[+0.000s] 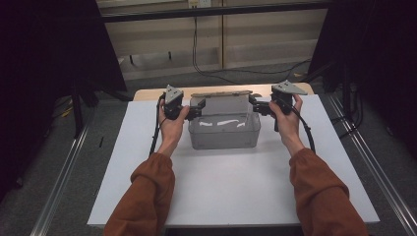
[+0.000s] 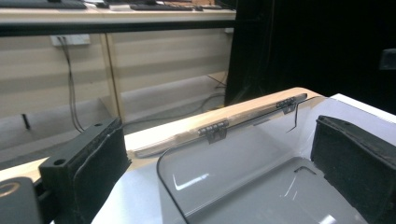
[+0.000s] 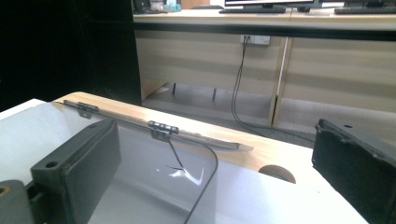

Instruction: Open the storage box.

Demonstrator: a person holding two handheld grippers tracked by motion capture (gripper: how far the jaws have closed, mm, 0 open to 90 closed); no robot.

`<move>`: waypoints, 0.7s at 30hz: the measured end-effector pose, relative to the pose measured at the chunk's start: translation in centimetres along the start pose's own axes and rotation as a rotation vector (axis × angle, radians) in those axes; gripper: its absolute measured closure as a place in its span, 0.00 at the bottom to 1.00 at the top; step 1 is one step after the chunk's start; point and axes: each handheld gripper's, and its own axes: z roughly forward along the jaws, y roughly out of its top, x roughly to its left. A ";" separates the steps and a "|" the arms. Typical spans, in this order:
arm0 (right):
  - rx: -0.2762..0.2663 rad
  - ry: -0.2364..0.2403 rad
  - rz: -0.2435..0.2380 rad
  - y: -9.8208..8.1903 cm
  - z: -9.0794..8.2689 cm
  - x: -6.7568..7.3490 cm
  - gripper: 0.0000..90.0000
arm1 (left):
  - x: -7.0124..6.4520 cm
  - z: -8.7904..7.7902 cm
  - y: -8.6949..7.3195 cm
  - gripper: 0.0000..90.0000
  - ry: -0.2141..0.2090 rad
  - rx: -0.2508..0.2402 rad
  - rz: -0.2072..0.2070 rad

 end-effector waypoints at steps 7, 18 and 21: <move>-0.020 -0.006 -0.026 0.0 -1.6 0.7 0.00 | -0.7 -1.9 0.0 0.04 -0.001 -0.032 0.014; -0.027 -0.007 -0.011 -1.2 -3.7 1.0 0.00 | -0.7 -4.4 -1.7 0.04 0.027 -0.041 -0.016; -0.013 0.004 -0.020 -1.4 -4.3 1.1 0.00 | -0.9 -5.1 -2.0 0.04 0.025 -0.052 -0.023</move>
